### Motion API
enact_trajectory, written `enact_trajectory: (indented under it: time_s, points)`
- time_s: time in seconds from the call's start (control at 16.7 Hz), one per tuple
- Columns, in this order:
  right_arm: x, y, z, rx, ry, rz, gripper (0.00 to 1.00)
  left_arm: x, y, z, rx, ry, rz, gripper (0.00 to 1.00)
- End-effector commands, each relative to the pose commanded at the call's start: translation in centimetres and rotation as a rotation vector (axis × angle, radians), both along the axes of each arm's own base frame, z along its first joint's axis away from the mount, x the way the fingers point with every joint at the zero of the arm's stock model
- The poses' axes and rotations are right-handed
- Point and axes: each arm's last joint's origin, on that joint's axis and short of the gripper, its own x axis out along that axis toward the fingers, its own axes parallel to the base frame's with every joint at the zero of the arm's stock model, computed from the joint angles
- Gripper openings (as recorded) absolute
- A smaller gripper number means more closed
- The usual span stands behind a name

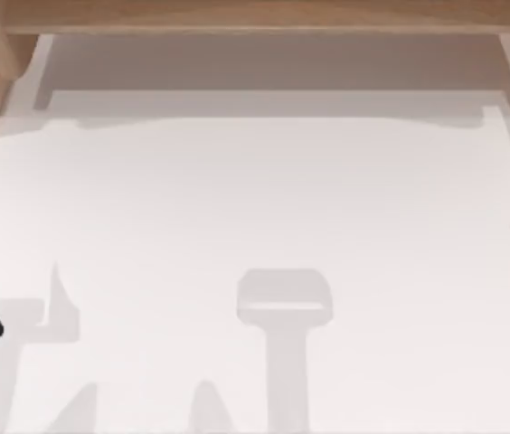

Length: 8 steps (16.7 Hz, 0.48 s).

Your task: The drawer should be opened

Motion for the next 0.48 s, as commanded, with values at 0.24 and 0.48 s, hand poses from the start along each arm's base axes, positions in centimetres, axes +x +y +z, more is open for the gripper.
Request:
enact_trajectory:
  time_s: [0.24, 0.48]
  points:
    - [0.00, 0.00, 0.00, 0.000, 0.000, 0.000, 1.00, 0.00, 0.00, 0.00, 0.000, 0.000, 0.000, 1.00]
    - [0.00, 0.00, 0.00, 0.000, 0.000, 0.000, 1.00, 0.00, 0.00, 0.00, 0.000, 0.000, 0.000, 1.00]
